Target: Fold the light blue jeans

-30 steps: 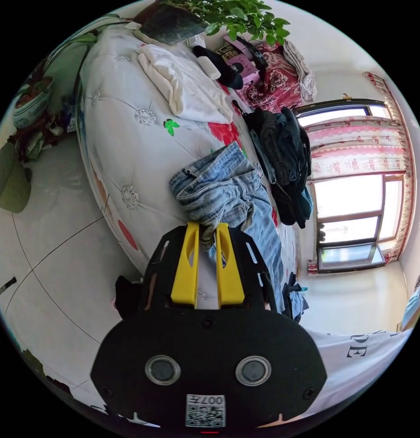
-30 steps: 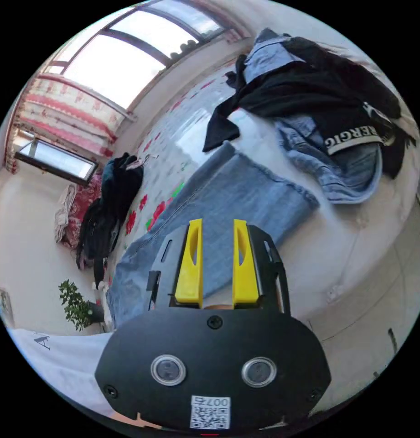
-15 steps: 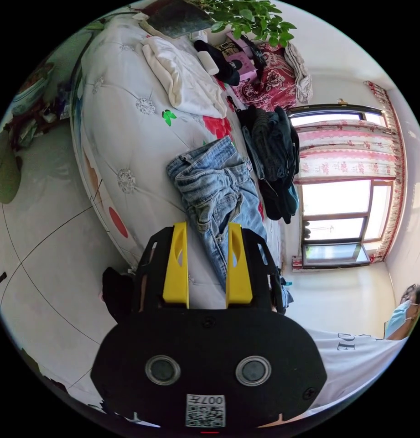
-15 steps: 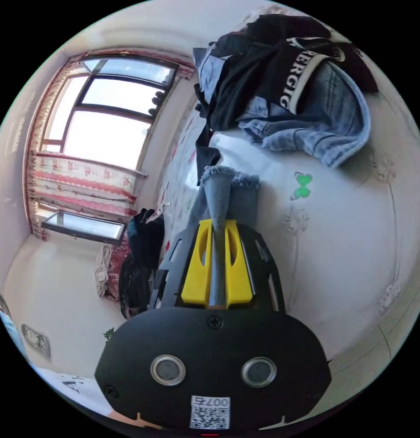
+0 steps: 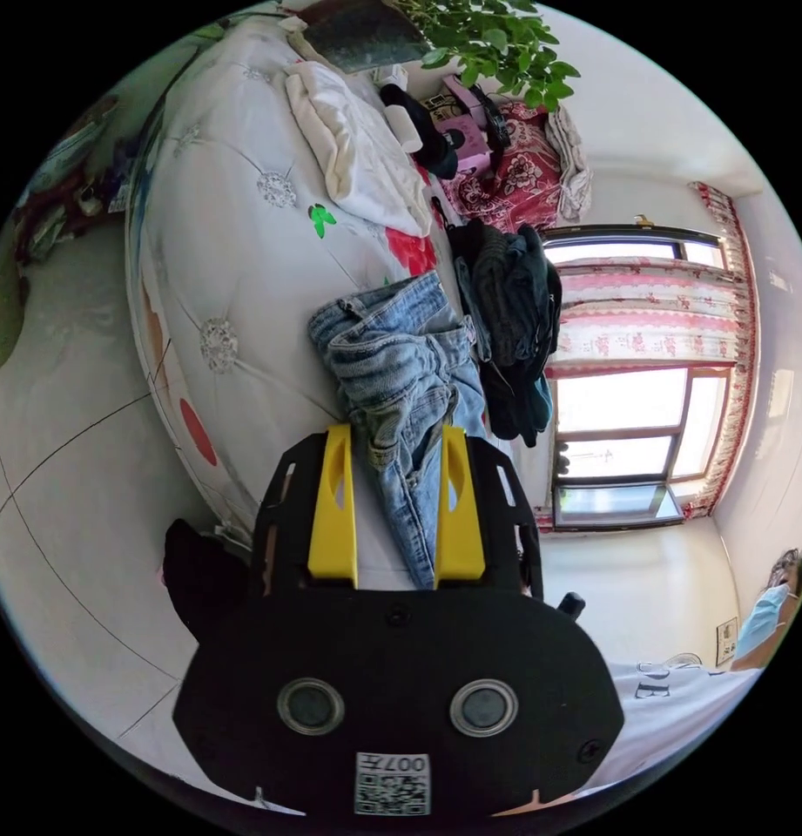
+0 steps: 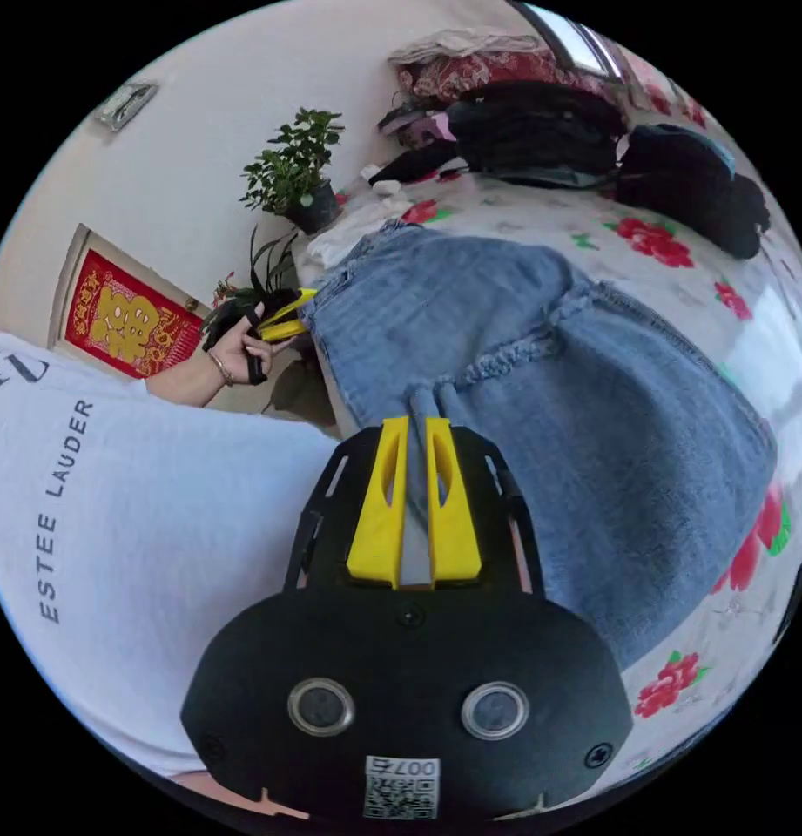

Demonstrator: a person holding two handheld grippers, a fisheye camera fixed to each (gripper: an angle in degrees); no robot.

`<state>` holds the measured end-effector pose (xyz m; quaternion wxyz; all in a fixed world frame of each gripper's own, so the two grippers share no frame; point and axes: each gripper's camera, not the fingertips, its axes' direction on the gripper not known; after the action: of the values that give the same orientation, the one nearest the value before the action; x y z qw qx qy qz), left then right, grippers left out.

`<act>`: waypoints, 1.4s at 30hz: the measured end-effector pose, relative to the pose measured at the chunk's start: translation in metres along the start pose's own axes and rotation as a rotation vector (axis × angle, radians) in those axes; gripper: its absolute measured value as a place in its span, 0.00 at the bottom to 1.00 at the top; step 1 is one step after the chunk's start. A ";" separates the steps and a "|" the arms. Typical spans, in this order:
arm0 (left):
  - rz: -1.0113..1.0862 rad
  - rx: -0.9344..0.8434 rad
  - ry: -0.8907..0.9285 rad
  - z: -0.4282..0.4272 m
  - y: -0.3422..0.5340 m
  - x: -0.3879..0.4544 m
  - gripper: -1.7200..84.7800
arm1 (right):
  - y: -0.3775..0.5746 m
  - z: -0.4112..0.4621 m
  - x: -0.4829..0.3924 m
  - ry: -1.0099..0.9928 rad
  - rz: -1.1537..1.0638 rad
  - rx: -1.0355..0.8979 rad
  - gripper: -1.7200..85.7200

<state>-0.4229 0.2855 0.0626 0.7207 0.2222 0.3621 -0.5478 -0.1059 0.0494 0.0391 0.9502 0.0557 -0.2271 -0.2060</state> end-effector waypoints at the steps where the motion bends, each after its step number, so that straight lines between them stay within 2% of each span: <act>1: -0.012 0.001 0.013 0.000 -0.001 -0.003 0.17 | -0.001 0.006 -0.005 0.003 -0.005 -0.020 0.06; 4: -0.009 -0.003 0.007 0.001 -0.004 -0.007 0.16 | 0.002 0.001 -0.026 0.099 -0.040 0.018 0.08; 8: -0.006 0.010 0.013 0.004 -0.006 -0.009 0.15 | -0.007 -0.011 -0.048 0.217 -0.076 0.161 0.10; 11: -0.004 0.023 0.025 0.006 -0.005 -0.010 0.15 | -0.043 0.018 -0.062 0.282 -0.149 0.099 0.11; 13: -0.019 0.029 0.029 0.007 -0.004 -0.013 0.14 | -0.063 0.048 -0.059 0.250 -0.168 0.007 0.11; 14: -0.028 0.030 0.027 0.007 -0.003 -0.014 0.14 | -0.071 0.071 -0.050 0.226 -0.148 -0.113 0.10; 16: -0.067 0.026 0.008 0.009 -0.003 -0.021 0.12 | -0.069 0.067 -0.044 0.251 -0.137 -0.049 0.07; 18: -0.083 0.027 0.015 0.011 -0.002 -0.025 0.11 | -0.074 0.052 -0.032 0.128 -0.079 -0.079 0.05; 21: -0.091 0.048 0.021 0.015 0.003 -0.029 0.09 | -0.064 0.003 -0.057 0.112 -0.174 0.115 0.04; 23: -0.081 0.062 0.020 0.018 0.007 -0.030 0.08 | -0.064 -0.006 -0.063 0.095 -0.170 0.135 0.04; 25: -0.062 0.086 0.027 0.021 0.013 -0.030 0.07 | -0.067 0.008 -0.061 0.086 -0.168 0.084 0.06; 27: -0.046 0.105 0.044 0.023 0.018 -0.028 0.07 | -0.068 0.050 -0.046 0.073 -0.158 -0.126 0.09; 29: 0.009 0.120 0.059 0.023 0.023 -0.019 0.07 | -0.062 0.050 -0.041 0.035 -0.151 -0.145 0.10; 32: 0.190 0.098 0.040 0.025 0.026 0.017 0.07 | -0.036 -0.002 -0.037 0.041 -0.171 0.012 0.10; 35: 0.419 0.035 0.070 0.039 0.029 0.074 0.07 | 0.003 -0.064 -0.009 0.080 -0.069 0.178 0.10; 38: 0.711 -0.076 0.079 0.070 0.047 0.151 0.07 | 0.052 -0.119 0.037 0.103 0.110 0.319 0.11; 42: 1.233 -0.317 0.153 0.129 0.127 0.264 0.07 | 0.135 -0.184 0.101 0.117 0.360 0.525 0.11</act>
<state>-0.2301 0.0647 -0.0667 0.8997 0.3190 0.2947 0.0449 0.1094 0.1322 -0.0565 0.9359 0.2698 -0.2237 0.0346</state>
